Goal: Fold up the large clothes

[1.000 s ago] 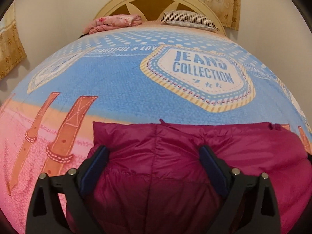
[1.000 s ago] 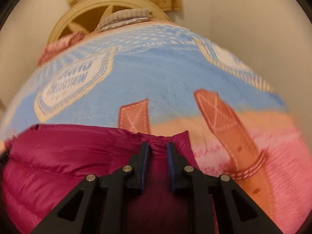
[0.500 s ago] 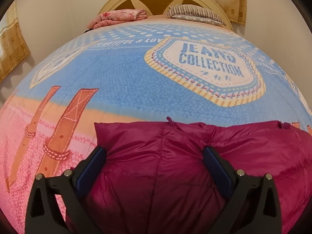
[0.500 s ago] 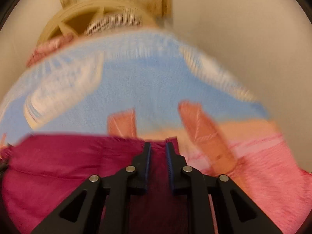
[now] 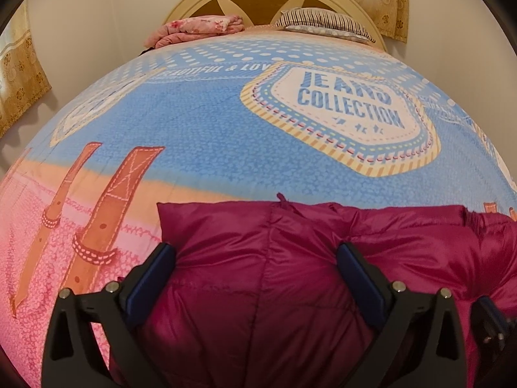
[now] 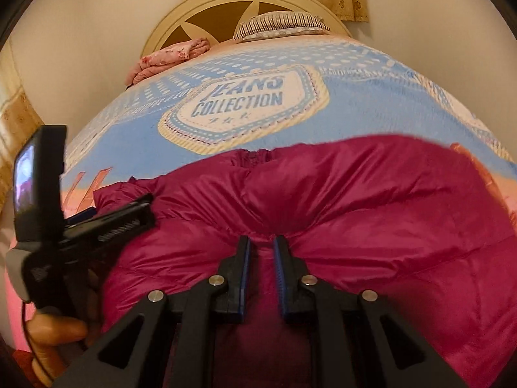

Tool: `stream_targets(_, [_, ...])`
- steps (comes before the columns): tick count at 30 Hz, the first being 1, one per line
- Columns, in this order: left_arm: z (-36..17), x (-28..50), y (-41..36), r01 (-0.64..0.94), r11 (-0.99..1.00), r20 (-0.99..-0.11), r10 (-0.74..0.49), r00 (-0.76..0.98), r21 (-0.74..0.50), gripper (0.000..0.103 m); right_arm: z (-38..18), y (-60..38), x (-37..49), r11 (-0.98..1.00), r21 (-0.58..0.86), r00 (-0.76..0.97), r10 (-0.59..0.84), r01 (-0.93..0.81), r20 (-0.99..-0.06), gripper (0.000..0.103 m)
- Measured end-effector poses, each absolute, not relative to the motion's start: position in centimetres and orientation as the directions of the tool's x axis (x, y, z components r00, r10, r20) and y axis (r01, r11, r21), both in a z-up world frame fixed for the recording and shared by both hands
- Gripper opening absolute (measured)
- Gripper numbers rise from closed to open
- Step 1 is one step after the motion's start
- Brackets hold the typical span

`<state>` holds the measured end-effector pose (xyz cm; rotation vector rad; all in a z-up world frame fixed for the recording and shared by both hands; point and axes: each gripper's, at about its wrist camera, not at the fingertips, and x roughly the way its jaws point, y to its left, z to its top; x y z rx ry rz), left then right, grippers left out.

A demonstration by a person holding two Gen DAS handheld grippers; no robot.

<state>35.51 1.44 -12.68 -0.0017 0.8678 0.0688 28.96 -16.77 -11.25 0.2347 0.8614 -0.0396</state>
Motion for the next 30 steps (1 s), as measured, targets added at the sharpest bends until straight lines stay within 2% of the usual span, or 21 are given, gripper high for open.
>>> stream_targets(8, [-12.4, 35.6, 1.7, -0.040, 0.999, -0.777, 0.033, 0.629, 0.010, 0.102, -12.8, -17.9, 29.3, 0.956, 0.261, 0.662, 0.111, 0.132, -0.742, 0.011])
stream_targets(11, [-11.0, 34.5, 3.7, -0.006, 0.994, -0.793, -0.082, 0.603, -0.107, 0.097, -12.8, -17.7, 29.2, 0.957, 0.259, 0.662, 0.110, 0.131, -0.741, 0.011])
stream_targets(13, [-9.0, 31.8, 6.5, 0.005, 0.979, -0.766, -0.165, 0.622, -0.206, 0.096, -12.8, -17.9, 29.1, 0.954, 0.269, 0.664, 0.118, 0.130, -0.738, 0.011])
stream_targets(17, [-7.1, 25.8, 10.7, 0.008, 0.969, -0.720, -0.190, 0.668, -0.248, 0.097, -12.7, -17.9, 29.2, 0.955, 0.268, 0.667, 0.117, 0.129, -0.736, 0.011])
stream_targets(19, [-7.2, 23.0, 12.4, -0.006, 0.956, -0.693, -0.209, 0.690, -0.295, 0.103, -12.6, -17.8, 29.1, 0.954, 0.271, 0.665, 0.118, 0.131, -0.737, 0.011])
stream_targets(21, [-8.1, 21.1, 13.3, -0.033, 0.942, -0.674, -0.215, 0.707, -0.335, 0.103, -12.0, -17.6, 29.1, 0.958, 0.251, 0.653, 0.103, 0.137, -0.751, 0.011])
stream_targets(23, [-9.3, 20.5, 13.4, -0.037, 0.929, -0.677, -0.240, 0.696, -0.368, 0.103, -10.5, -17.2, 28.1, 0.963, 0.229, 0.667, 0.077, 0.144, -0.741, 0.011])
stream_targets(25, [-11.0, 20.7, 13.3, -0.042, 0.913, -0.693, -0.276, 0.666, -0.405, 0.103, -8.2, -16.3, 26.0, 0.960, 0.259, 0.714, 0.108, 0.106, -0.692, 0.011])
stream_targets(27, [-12.6, 21.0, 12.6, -0.050, 0.883, -0.702, -0.336, 0.628, -0.467, 0.103, -6.9, -14.7, 24.7, 0.970, 0.232, 0.712, 0.117, 0.066, -0.692, 0.011])
stream_targets(30, [-12.4, 21.2, 10.7, -0.013, 0.889, -0.681, -0.342, 0.648, -0.458, 0.103, -7.2, -13.2, 24.0, 0.979, 0.191, 0.696, 0.090, 0.069, -0.712, 0.011])
